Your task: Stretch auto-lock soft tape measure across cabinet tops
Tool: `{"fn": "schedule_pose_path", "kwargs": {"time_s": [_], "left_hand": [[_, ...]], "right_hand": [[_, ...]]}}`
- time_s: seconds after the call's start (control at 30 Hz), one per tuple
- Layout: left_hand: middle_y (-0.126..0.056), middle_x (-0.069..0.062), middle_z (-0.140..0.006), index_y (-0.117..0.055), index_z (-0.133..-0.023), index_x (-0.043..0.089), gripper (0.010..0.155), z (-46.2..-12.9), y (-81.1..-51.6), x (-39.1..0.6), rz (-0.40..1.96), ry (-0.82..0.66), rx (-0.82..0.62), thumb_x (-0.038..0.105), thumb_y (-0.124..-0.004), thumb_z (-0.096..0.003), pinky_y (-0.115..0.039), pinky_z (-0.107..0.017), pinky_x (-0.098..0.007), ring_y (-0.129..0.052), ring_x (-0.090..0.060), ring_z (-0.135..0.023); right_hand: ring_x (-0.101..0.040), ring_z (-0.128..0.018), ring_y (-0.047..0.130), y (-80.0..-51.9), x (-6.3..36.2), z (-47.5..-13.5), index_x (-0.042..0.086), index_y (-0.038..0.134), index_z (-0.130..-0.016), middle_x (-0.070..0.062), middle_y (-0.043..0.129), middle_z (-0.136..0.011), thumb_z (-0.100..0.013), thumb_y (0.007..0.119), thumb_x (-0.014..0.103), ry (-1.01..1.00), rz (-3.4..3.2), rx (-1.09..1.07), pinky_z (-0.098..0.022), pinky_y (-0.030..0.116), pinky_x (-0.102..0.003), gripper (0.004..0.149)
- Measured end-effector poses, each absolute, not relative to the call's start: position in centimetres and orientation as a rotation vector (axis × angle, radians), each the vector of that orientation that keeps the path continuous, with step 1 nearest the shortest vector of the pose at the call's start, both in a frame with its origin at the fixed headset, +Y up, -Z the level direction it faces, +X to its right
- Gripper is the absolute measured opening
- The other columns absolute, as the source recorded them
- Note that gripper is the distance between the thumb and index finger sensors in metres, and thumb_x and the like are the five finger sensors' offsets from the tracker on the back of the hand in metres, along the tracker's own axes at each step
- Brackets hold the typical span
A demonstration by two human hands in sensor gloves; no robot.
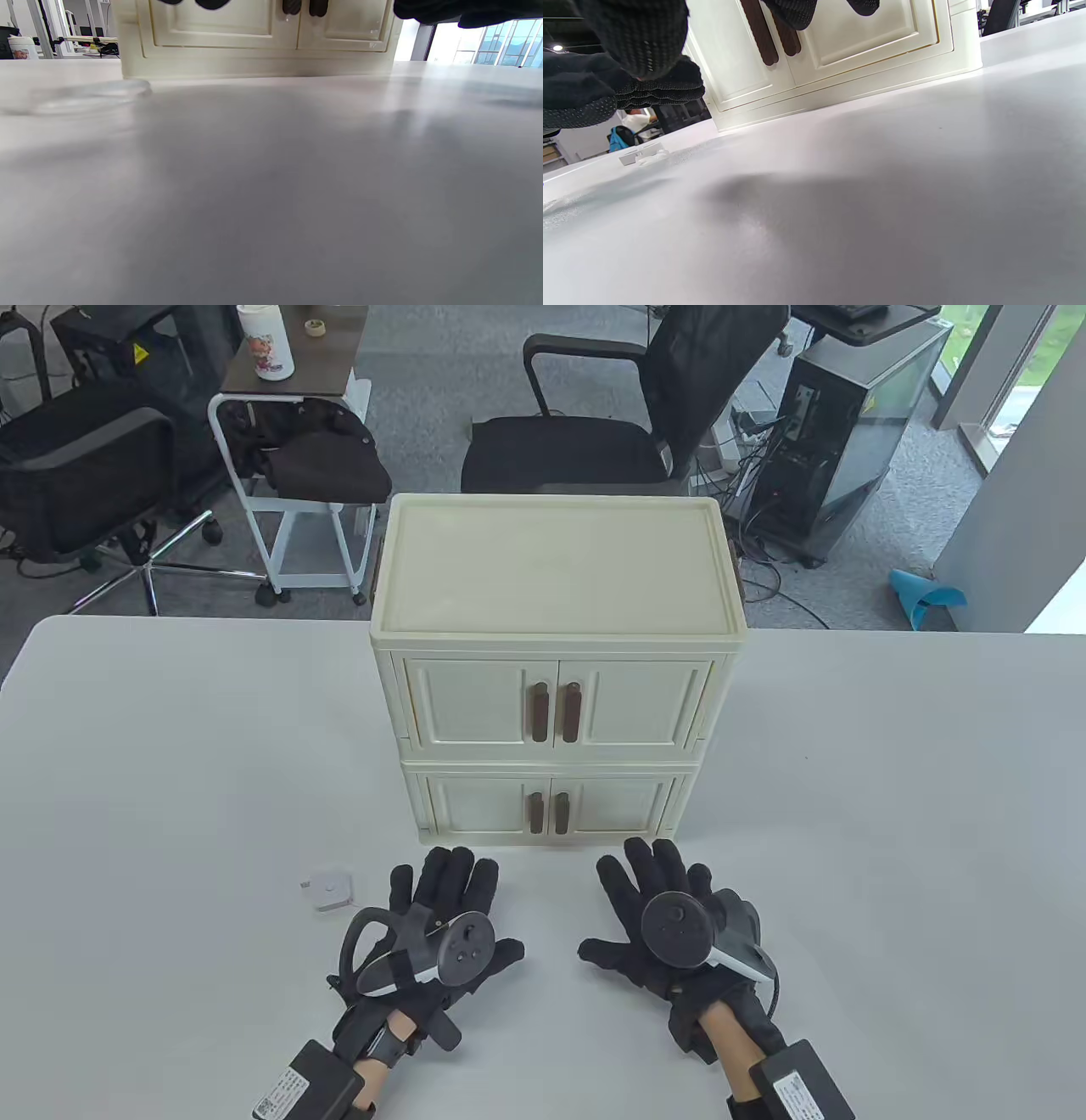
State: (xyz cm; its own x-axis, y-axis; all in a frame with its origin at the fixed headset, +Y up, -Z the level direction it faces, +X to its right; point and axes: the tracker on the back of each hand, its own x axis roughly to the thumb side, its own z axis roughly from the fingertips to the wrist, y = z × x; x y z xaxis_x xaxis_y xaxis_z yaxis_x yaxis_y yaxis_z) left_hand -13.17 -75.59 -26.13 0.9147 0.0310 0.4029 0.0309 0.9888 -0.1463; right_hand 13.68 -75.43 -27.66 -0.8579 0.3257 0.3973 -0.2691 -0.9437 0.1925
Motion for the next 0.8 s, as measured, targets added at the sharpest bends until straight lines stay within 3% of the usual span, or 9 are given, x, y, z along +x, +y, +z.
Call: {"fn": "schedule_pose_path", "kwargs": {"time_s": [0.43, 0.8], "left_hand": [[-0.032, -0.025, -0.126, -0.025, -0.121, 0.012, 0.095, -26.2, -75.2, -14.0, -0.017, -0.389, -0.143, 0.076, -0.05, -0.0549, -0.035, -0.074, -0.076, -0.035, -0.052, -0.116], [-0.037, -0.026, -0.125, -0.027, -0.121, 0.012, 0.098, -29.4, -73.0, -20.7, -0.068, -0.235, -0.233, 0.077, -0.055, -0.0541, -0.042, -0.074, -0.074, -0.041, -0.052, -0.115]], "right_hand": [[-0.057, -0.108, 0.016, -75.3, 13.7, -27.4, 0.018, 0.037, -0.117, -0.026, 0.021, -0.124, -0.051, 0.076, 0.066, 0.172, 2.762, 0.627, -0.065, 0.022, -0.081, 0.091], [-0.057, -0.108, 0.016, -75.3, 13.9, -27.5, 0.018, 0.037, -0.117, -0.026, 0.02, -0.124, -0.051, 0.076, 0.066, 0.162, 2.753, 0.629, -0.065, 0.021, -0.081, 0.09]]}}
